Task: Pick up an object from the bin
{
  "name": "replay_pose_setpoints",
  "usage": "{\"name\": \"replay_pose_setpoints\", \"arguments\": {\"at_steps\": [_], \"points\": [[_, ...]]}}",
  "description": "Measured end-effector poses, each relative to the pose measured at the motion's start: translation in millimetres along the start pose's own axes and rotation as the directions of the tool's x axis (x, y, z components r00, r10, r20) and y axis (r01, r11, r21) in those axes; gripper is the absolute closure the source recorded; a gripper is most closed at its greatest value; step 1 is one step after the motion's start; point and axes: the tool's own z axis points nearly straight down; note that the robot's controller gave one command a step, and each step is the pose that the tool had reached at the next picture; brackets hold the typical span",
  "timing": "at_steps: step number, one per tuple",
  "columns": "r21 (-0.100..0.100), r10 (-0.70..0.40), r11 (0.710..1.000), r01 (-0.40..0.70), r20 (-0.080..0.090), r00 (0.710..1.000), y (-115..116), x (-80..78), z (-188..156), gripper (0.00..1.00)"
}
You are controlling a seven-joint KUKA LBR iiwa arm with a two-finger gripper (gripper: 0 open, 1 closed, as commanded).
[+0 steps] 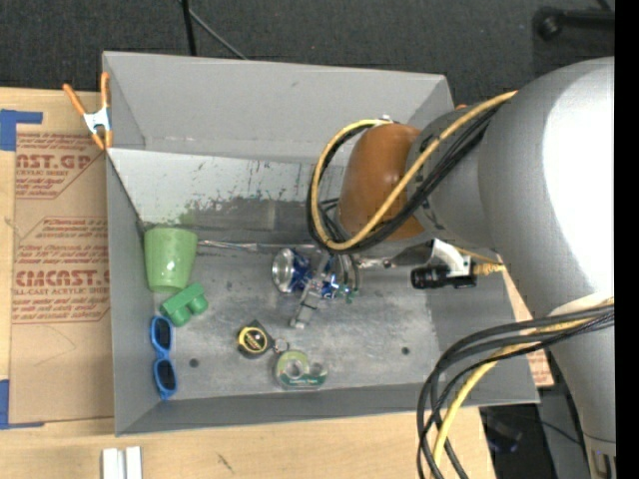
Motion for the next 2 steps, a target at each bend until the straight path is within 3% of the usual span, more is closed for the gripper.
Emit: {"name": "replay_pose_setpoints", "arguments": {"at_steps": [1,2], "points": [[-0.004,0.000,1.000,0.000,0.008,1.000,1.0,-2.4,-3.1,1.00],[0.002,-0.002,1.000,0.002,-0.007,1.000,3.3,-4.9,-60.9,1.00]]}}
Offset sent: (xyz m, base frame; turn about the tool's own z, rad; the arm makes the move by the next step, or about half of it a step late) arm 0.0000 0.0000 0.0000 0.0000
